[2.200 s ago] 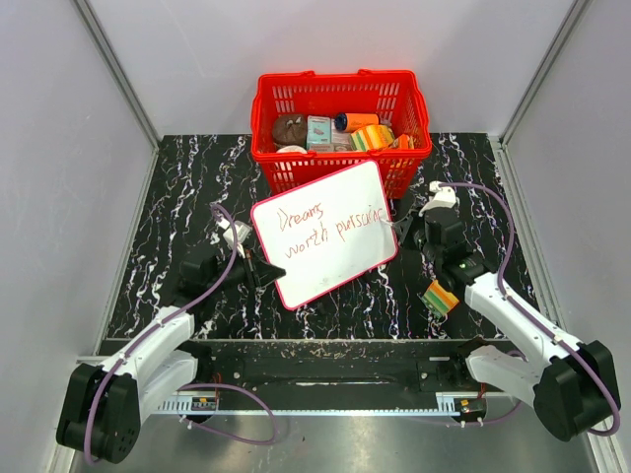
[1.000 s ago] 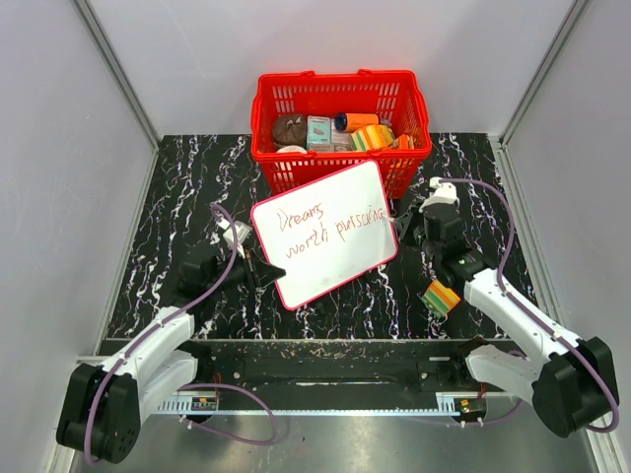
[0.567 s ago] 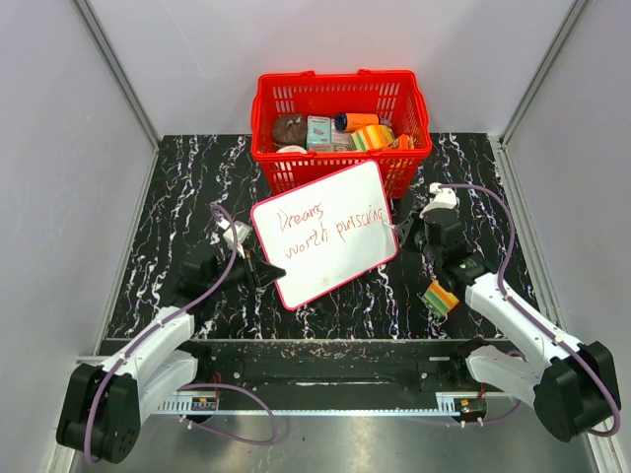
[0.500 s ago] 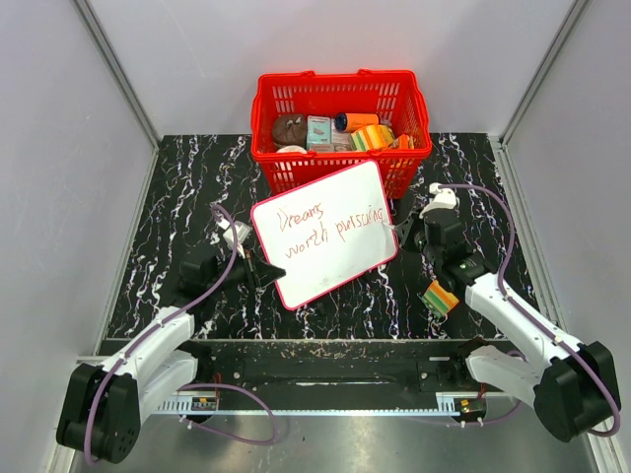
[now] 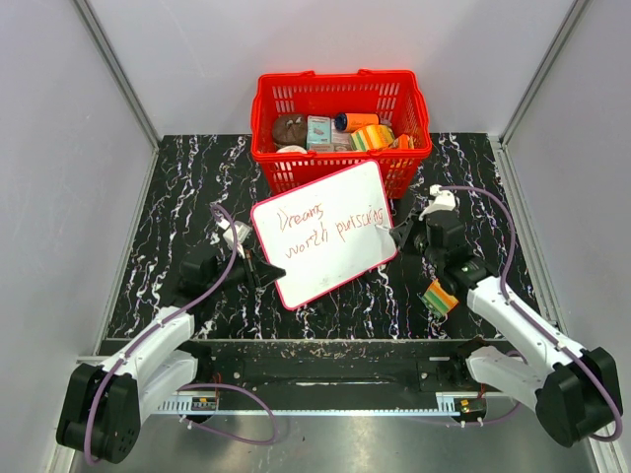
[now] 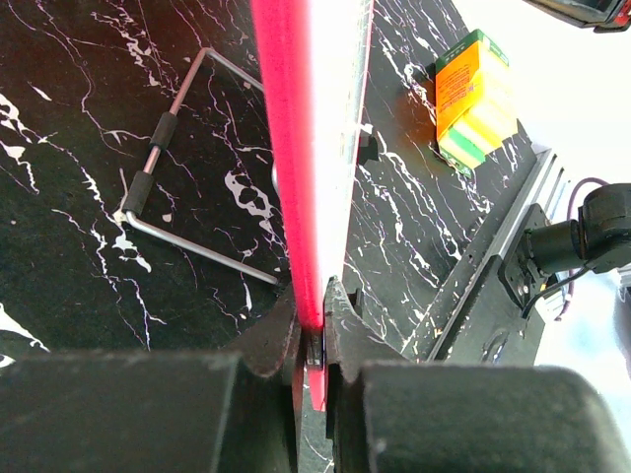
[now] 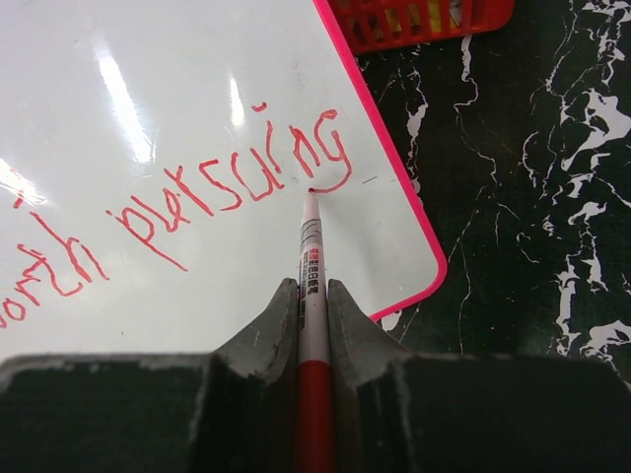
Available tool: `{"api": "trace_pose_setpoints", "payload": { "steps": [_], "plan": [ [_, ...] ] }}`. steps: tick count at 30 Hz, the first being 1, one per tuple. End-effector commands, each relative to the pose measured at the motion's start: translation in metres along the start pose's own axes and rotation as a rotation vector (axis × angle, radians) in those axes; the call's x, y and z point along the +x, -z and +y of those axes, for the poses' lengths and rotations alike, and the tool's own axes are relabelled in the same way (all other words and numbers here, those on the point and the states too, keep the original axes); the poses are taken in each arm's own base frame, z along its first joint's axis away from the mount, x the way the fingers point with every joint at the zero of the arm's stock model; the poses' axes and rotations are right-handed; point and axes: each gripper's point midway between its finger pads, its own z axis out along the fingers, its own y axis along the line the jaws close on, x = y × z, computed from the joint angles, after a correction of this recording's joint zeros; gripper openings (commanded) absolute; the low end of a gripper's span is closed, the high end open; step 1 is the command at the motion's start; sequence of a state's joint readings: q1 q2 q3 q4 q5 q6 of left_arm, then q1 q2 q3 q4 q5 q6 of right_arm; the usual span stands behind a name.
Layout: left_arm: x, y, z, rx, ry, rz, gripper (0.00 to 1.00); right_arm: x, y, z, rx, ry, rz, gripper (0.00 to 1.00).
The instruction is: Write a sentence on the whiteboard
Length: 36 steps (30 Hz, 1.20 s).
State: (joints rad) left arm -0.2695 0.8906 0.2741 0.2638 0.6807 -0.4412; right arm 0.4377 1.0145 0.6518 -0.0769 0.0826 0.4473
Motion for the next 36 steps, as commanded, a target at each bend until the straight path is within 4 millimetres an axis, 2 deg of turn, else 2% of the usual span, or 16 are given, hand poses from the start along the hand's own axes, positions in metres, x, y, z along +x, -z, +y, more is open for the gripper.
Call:
{"api": "trace_pose_setpoints", "payload": {
  "steps": [1, 4, 8, 11, 16, 18, 23, 26, 27, 30, 31, 36],
  "plan": [
    [-0.011, 0.002, 0.027, -0.122, -0.121, -0.063, 0.0, -0.014, 0.01, 0.016, -0.063, -0.028, -0.035, 0.0],
    [-0.012, 0.002, 0.027, -0.123, -0.123, -0.064, 0.0, -0.029, 0.023, 0.019, -0.067, -0.027, -0.083, 0.0],
    [-0.011, 0.002, 0.028, -0.125, -0.122, -0.064, 0.0, -0.057, 0.052, 0.024, -0.085, -0.027, -0.19, 0.0],
    [-0.012, 0.002, 0.027, -0.125, -0.124, -0.067, 0.0, -0.069, 0.065, 0.022, -0.078, -0.029, -0.245, 0.0],
    [-0.013, 0.002, 0.029, -0.138, -0.121, -0.068, 0.0, -0.074, 0.068, 0.021, -0.068, -0.022, -0.261, 0.0],
    [-0.013, 0.003, 0.031, -0.15, -0.117, -0.066, 0.05, -0.073, 0.067, 0.021, -0.067, -0.021, -0.257, 0.0],
    [-0.014, 0.004, 0.033, -0.164, -0.118, -0.074, 0.11, -0.072, 0.065, 0.02, -0.062, -0.017, -0.252, 0.0],
    [-0.015, 0.005, 0.034, -0.176, -0.119, -0.08, 0.2, -0.073, 0.066, 0.021, -0.062, -0.013, -0.255, 0.0],
    [-0.015, 0.006, 0.035, -0.183, -0.114, -0.08, 0.27, -0.074, 0.066, 0.02, -0.06, -0.013, -0.256, 0.0],
    [-0.016, 0.007, 0.037, -0.202, -0.112, -0.09, 0.37, -0.073, 0.067, 0.02, -0.062, -0.013, -0.256, 0.0],
    [-0.017, 0.008, 0.038, -0.207, -0.112, -0.095, 0.45, -0.073, 0.067, 0.021, -0.064, -0.013, -0.253, 0.0],
    [-0.02, 0.011, 0.039, -0.225, -0.115, -0.115, 0.63, -0.07, 0.069, 0.019, -0.059, -0.015, -0.247, 0.0]
  ]
}}
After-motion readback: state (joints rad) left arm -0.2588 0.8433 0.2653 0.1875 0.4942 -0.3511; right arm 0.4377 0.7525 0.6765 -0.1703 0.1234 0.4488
